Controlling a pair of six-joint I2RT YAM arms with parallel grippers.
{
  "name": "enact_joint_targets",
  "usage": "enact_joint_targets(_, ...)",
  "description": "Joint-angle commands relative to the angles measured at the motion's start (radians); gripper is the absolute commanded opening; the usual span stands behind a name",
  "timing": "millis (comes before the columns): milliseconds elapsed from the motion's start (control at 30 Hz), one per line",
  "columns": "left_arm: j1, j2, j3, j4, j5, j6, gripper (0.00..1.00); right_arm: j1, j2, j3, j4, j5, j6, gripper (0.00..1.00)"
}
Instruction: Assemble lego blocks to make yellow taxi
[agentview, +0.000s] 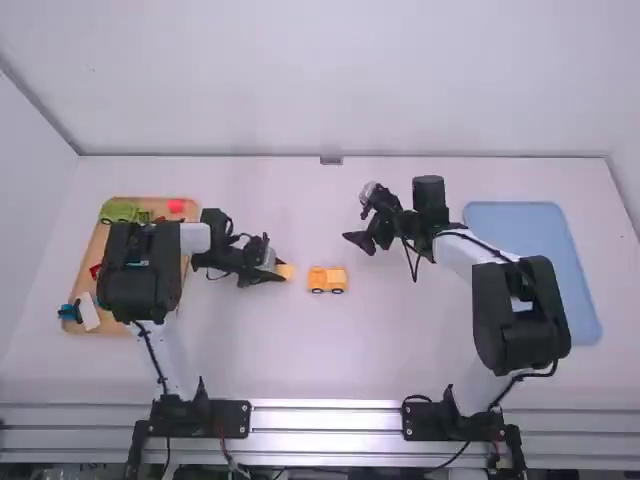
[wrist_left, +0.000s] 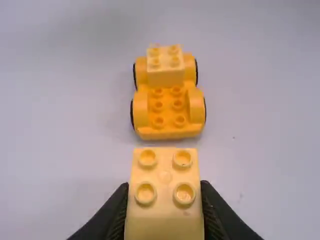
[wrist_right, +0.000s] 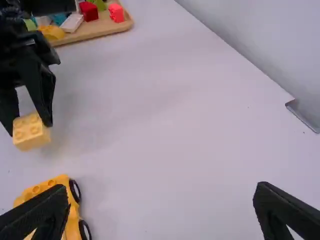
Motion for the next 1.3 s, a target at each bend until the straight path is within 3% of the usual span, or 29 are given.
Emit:
enact_joint_targets(0,-0.05,-0.011,-0.018,0.003,0.04,-0.038,0.09,0.001,-0.008,-0.01,-0.02,-0.011,-0.004,0.98)
enact_joint_targets(100,-0.1,-0.013,-0.018,0.058,0.022,-0.143,0.04,0.0,-0.008,-0.012,-0.1,-0.027,-0.114,0.99)
enact_joint_targets(167,-0.135,-0.028,-0.018,0.079,-0.019,-0.176,0.07,-0.003,-0.008,-0.014,-0.179,-0.087,-0.234,0.99)
enact_joint_targets(367,-0.193,-0.09,-0.018,0.117,-0.092,-0.306,0.06,-0.003,-0.009,-0.048,-0.262,-0.095,-0.338,0.99)
enact_joint_targets(733,-0.279,-0.134,-0.056,0.243,-0.153,-0.473,0.04,0.063,-0.003,-0.264,0.016,-0.131,-0.333,0.98)
enact_joint_targets(1033,-0.272,-0.134,-0.137,0.388,-0.142,-0.603,0.02,0.065,0.204,-0.253,0.271,-0.274,-0.26,0.98)
enact_joint_targets(1267,-0.277,-0.134,-0.158,0.469,-0.115,-0.658,0.02,0.079,0.299,-0.212,0.297,-0.264,-0.285,0.99)
